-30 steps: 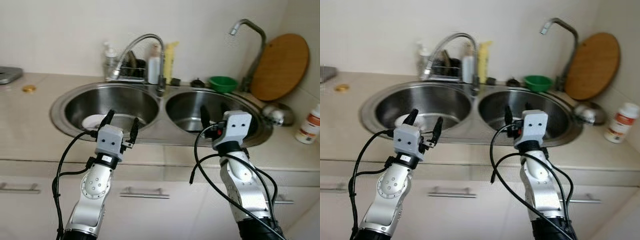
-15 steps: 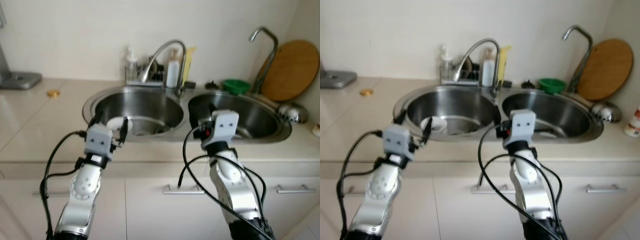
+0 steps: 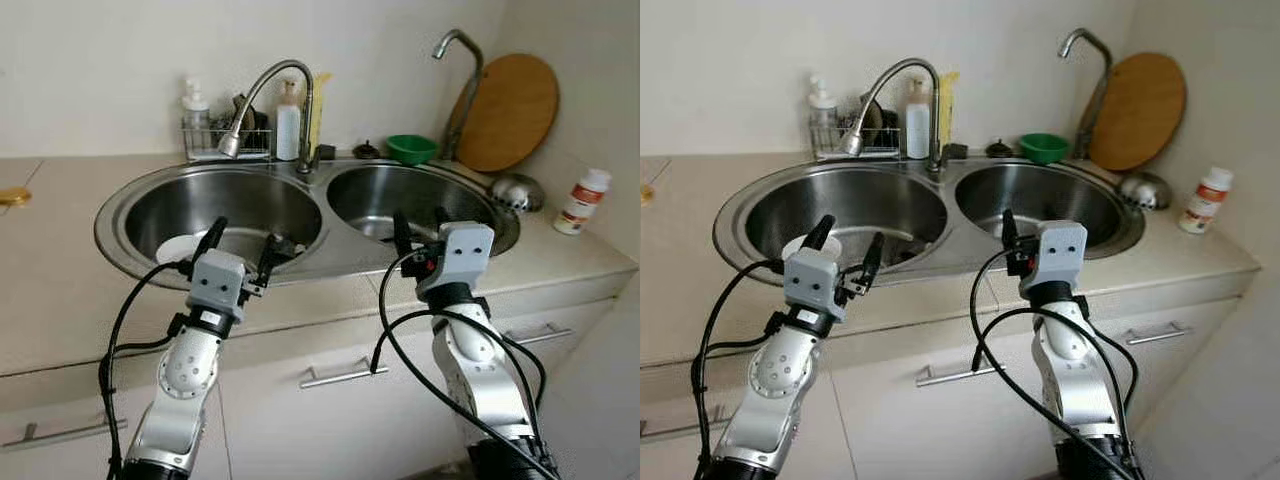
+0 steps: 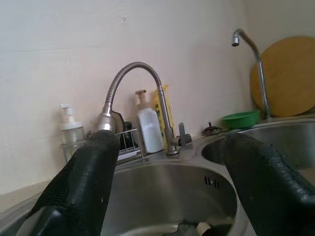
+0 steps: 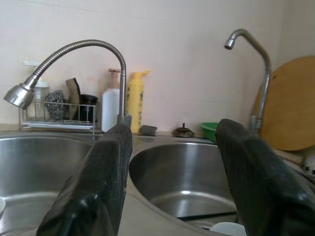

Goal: Kitchen organization

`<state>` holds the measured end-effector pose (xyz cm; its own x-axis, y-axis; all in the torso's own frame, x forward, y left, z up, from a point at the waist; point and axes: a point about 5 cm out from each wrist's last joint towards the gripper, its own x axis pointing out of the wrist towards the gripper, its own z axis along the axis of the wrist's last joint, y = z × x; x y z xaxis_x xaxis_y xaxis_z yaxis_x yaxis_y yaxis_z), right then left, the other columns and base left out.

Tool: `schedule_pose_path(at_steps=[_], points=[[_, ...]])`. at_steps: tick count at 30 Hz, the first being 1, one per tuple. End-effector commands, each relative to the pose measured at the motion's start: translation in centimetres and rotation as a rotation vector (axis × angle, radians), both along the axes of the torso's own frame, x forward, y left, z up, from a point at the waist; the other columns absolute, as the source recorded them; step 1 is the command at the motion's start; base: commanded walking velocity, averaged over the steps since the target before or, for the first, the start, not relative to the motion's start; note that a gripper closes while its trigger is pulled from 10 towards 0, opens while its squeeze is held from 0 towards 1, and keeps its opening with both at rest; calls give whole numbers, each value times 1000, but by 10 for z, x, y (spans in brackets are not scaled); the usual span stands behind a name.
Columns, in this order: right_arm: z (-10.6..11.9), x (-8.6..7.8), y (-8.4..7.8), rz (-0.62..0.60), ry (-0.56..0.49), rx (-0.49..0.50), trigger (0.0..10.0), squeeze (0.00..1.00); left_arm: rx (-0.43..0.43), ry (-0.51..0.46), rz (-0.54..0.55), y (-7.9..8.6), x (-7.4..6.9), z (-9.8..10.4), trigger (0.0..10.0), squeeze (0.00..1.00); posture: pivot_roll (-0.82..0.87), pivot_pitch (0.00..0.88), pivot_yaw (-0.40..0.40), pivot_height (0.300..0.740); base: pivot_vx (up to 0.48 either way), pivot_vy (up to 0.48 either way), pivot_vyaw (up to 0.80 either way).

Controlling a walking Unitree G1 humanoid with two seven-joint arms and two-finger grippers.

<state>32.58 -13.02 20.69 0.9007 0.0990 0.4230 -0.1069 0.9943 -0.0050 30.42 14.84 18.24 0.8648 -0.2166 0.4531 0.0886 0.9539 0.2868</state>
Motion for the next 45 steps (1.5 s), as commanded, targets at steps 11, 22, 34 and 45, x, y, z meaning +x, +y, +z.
schedule_pose_path(at_steps=[11, 22, 34, 45], points=[[2, -5, -3, -3, -28, 7, 10000, 0, 39, -43, -21, -8, 0, 6, 10000, 0, -15, 0, -64, 740, 0, 0, -800], [1, -5, -2, 4, -35, 8, 10000, 0, 22, -63, -35, -10, -1, 8, 10000, 0, -17, 0, -62, 740, 0, -308, -800], [-1, -6, -1, -5, -33, 6, 10000, 0, 30, -43, -46, -10, 0, 5, 10000, 0, -19, 0, -58, 740, 0, -30, -800], [-2, -6, -4, -20, -26, 6, 10000, 0, 32, -52, -49, -11, -1, 4, 10000, 0, -26, 0, -54, 740, 0, -218, -800]])
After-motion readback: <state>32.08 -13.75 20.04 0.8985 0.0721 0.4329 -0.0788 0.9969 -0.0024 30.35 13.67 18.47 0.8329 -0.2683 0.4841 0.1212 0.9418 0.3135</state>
